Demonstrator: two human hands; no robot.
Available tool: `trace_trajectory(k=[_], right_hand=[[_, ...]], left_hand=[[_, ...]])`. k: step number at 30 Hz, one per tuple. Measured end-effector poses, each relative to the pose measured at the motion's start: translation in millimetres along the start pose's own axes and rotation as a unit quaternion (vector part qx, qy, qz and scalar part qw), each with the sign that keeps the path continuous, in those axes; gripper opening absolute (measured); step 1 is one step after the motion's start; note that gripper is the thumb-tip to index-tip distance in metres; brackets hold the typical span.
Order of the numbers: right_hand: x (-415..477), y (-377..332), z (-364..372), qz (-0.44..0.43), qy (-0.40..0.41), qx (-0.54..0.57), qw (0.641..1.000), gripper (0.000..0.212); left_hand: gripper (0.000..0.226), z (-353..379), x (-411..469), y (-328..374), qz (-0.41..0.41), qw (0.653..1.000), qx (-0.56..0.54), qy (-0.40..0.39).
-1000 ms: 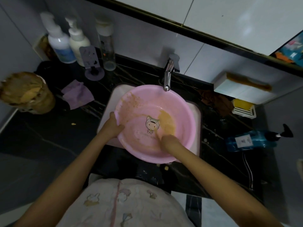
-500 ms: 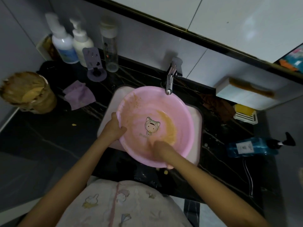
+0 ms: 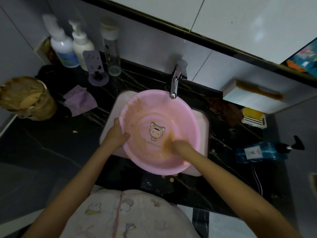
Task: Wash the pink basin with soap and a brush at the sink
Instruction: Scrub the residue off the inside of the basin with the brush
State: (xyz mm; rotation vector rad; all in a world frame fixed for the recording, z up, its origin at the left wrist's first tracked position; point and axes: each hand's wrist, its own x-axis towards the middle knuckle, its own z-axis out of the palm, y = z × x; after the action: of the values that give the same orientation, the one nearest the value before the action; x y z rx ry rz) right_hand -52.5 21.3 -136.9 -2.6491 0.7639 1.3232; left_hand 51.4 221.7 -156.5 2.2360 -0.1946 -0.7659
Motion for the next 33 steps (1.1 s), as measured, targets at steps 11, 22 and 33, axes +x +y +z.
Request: trace_trajectory(k=[11,22,33], right_hand=[[34.5,-57.6,-11.5,-0.062,0.115,0.098,0.987,0.062],[-0.3,-76.2,22.9,-0.15,0.069,0.126,0.978,0.051],[3.9,-81.0,31.7,-0.13,0.09,0.193,0.968,0.05]], left_hand=[[0.06,-2.0,-5.3,1.4,0.013,1.0,0.019,0.0],[0.058,-0.8,-8.3,4.0,0.016,0.999,0.026,0.018],[0.06,-0.5,-12.2,2.9,0.018,0.999,0.026,0.02]])
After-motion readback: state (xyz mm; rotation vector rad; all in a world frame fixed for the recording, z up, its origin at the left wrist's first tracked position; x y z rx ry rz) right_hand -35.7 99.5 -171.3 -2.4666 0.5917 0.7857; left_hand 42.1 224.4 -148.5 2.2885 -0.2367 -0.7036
